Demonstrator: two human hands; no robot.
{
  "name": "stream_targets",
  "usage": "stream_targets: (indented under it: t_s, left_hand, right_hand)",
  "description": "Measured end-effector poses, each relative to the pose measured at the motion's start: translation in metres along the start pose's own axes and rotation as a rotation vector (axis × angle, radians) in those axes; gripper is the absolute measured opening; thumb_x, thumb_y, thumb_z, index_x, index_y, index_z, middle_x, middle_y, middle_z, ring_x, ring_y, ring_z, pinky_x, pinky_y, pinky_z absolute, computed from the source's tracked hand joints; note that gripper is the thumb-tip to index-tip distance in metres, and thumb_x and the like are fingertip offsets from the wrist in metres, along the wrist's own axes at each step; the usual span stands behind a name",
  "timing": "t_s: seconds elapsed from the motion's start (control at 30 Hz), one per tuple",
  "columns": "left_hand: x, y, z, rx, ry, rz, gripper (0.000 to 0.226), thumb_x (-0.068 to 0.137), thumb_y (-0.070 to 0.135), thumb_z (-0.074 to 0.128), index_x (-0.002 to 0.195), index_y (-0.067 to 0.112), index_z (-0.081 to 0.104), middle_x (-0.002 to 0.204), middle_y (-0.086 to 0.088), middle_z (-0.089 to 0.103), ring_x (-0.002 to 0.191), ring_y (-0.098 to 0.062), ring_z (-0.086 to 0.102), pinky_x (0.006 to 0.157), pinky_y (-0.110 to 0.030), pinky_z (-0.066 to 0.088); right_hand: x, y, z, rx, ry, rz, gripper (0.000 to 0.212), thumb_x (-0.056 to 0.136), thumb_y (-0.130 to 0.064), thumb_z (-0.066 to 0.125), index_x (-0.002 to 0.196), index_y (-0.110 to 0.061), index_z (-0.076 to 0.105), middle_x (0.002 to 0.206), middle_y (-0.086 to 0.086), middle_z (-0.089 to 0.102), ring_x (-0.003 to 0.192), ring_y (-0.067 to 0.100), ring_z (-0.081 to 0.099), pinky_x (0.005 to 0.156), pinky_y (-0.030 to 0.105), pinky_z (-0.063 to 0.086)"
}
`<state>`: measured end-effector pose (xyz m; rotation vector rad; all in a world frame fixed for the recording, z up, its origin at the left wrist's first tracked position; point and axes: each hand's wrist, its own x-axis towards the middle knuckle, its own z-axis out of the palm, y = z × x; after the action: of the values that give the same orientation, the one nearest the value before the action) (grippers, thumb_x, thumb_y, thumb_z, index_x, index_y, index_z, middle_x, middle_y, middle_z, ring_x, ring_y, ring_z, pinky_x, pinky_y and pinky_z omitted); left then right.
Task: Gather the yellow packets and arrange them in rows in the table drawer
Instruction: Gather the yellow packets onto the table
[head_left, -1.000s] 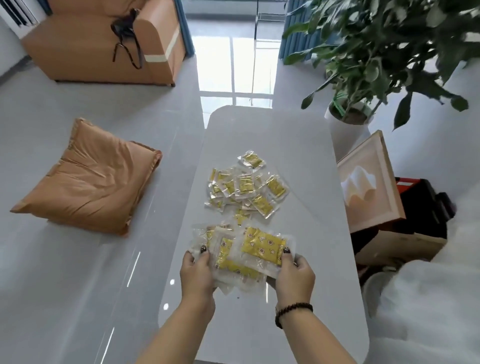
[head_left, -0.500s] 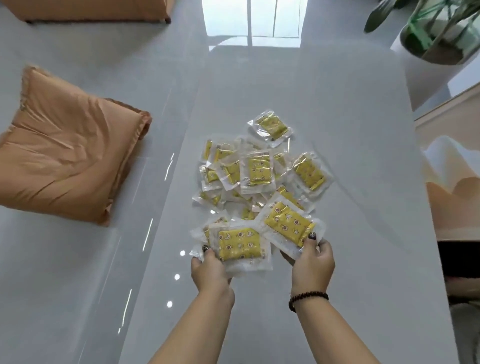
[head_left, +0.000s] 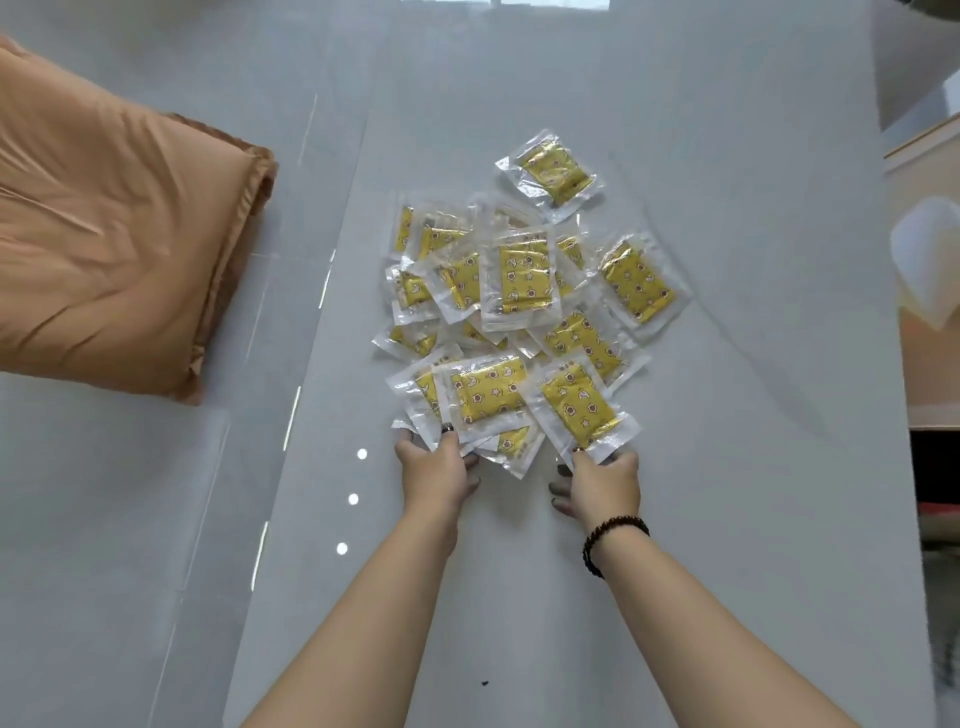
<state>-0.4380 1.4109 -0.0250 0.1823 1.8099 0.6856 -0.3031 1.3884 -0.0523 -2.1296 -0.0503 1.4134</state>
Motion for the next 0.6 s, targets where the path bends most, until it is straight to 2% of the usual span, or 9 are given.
stream_targets:
  t_s: [0.07, 0.1, 0.17, 0.23, 0.37, 0.47, 0.6]
  left_hand:
    - [-0.015, 0.0, -0.01, 0.052, -0.045, -0.015, 0.056, 0.098, 0.017, 0.045, 0.147, 0.023, 0.021, 0.107, 0.002, 0.061, 0.086, -0.019, 0.068, 0.073, -0.034, 0.054]
    - [-0.021, 0.001, -0.015, 0.075, -0.063, -0.021, 0.058, 0.098, 0.016, 0.045, 0.149, 0.023, 0.018, 0.112, -0.003, 0.062, 0.085, -0.018, 0.068, 0.072, -0.032, 0.054]
    - [-0.036, 0.001, -0.025, 0.122, -0.097, -0.003, 0.061, 0.097, 0.014, 0.045, 0.15, 0.023, 0.017, 0.116, -0.006, 0.063, 0.085, -0.016, 0.068, 0.074, -0.031, 0.055]
    - [-0.053, 0.004, -0.04, 0.149, -0.141, 0.019, 0.064, 0.096, 0.012, 0.048, 0.15, 0.024, 0.017, 0.115, -0.005, 0.064, 0.088, -0.016, 0.069, 0.077, -0.033, 0.055]
    - [-0.087, 0.012, -0.059, 0.191, -0.218, 0.082, 0.065, 0.095, 0.012, 0.052, 0.149, 0.024, 0.019, 0.112, -0.003, 0.066, 0.091, -0.016, 0.07, 0.081, -0.032, 0.056]
    - [-0.131, 0.037, -0.091, 0.276, -0.3, 0.127, 0.063, 0.095, 0.014, 0.052, 0.149, 0.021, 0.021, 0.107, -0.002, 0.066, 0.091, -0.016, 0.069, 0.085, -0.036, 0.056]
    - [-0.253, 0.063, -0.172, 0.479, -0.561, 0.249, 0.055, 0.095, 0.013, 0.051, 0.144, 0.019, 0.028, 0.109, -0.002, 0.066, 0.094, -0.018, 0.069, 0.088, -0.037, 0.055]
  right_hand:
    - [-0.011, 0.002, -0.005, -0.035, -0.023, 0.036, 0.021, 0.088, -0.01, 0.049, 0.108, -0.011, 0.042, 0.094, 0.012, 0.059, 0.052, 0.022, 0.057, 0.045, 0.026, 0.047]
    - [-0.019, 0.002, -0.008, -0.042, -0.03, 0.06, 0.023, 0.089, -0.01, 0.05, 0.109, -0.014, 0.041, 0.094, 0.011, 0.06, 0.057, 0.024, 0.06, 0.049, 0.029, 0.052]
    - [-0.036, 0.004, -0.015, -0.05, -0.042, 0.075, 0.026, 0.091, -0.011, 0.05, 0.112, -0.019, 0.036, 0.093, 0.009, 0.062, 0.074, 0.027, 0.066, 0.068, 0.039, 0.058]
    - [-0.062, 0.006, -0.022, -0.027, -0.063, 0.052, 0.028, 0.092, -0.009, 0.05, 0.115, -0.017, 0.037, 0.093, 0.009, 0.063, 0.08, 0.029, 0.067, 0.078, 0.042, 0.056]
    - [-0.104, 0.006, -0.03, 0.004, -0.087, 0.002, 0.028, 0.093, -0.009, 0.051, 0.12, -0.01, 0.042, 0.094, 0.011, 0.066, 0.081, 0.028, 0.067, 0.078, 0.041, 0.055]
    - [-0.177, 0.0, -0.039, 0.056, -0.099, -0.066, 0.026, 0.093, -0.009, 0.05, 0.119, -0.008, 0.046, 0.094, 0.01, 0.066, 0.078, 0.026, 0.066, 0.075, 0.038, 0.054]
    - [-0.326, 0.016, -0.073, 0.176, -0.08, -0.195, 0.023, 0.093, -0.008, 0.049, 0.116, -0.007, 0.05, 0.1, 0.013, 0.068, 0.079, 0.026, 0.067, 0.078, 0.038, 0.055]
